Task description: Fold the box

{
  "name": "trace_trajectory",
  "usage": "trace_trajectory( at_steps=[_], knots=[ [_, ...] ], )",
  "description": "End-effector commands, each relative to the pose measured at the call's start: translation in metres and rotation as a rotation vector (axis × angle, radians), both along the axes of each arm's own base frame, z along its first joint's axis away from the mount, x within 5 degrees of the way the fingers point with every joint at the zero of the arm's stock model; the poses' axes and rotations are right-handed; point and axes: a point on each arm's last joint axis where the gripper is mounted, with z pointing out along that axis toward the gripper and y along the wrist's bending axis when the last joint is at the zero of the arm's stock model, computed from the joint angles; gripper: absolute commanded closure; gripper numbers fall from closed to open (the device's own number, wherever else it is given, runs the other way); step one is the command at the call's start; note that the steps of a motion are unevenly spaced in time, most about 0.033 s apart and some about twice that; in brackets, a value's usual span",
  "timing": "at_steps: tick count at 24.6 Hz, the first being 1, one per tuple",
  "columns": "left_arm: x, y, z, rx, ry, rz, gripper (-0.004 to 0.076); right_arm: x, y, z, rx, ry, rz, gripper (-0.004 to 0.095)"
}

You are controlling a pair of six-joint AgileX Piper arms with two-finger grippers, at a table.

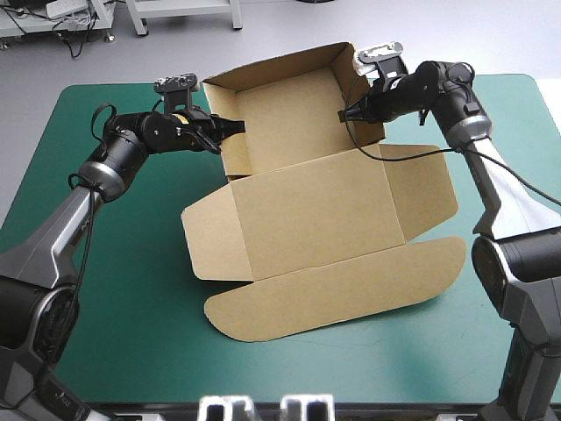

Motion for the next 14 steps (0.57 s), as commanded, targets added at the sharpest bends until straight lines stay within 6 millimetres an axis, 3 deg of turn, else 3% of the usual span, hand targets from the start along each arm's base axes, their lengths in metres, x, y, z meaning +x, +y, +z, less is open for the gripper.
trace_trajectory(
  at_steps=[1, 7, 11, 14],
  knots=[
    [-0.008, -0.012, 0.031, -0.109, -0.112, -0.001, 0.0732, -0.032, 0.029, 0.050, 0.236, -0.035, 0.126, 0.0926],
    [-0.010, -0.011, 0.027, -0.026, -0.074, -0.046, 0.0733, -0.032, 0.016, 0.038, 0.061, 0.018, 0.067, 0.0925],
    [-0.005, -0.012, 0.023, 0.143, 0.081, -0.142, 0.0733, -0.034, 0.007, 0.028, -0.057, 0.097, 0.043, 0.0926],
    [0.006, -0.026, 0.028, 0.264, 0.164, -0.247, 0.0733, -0.032, 0.005, 0.005, -0.095, 0.250, 0.038, 0.0925]
  ],
)
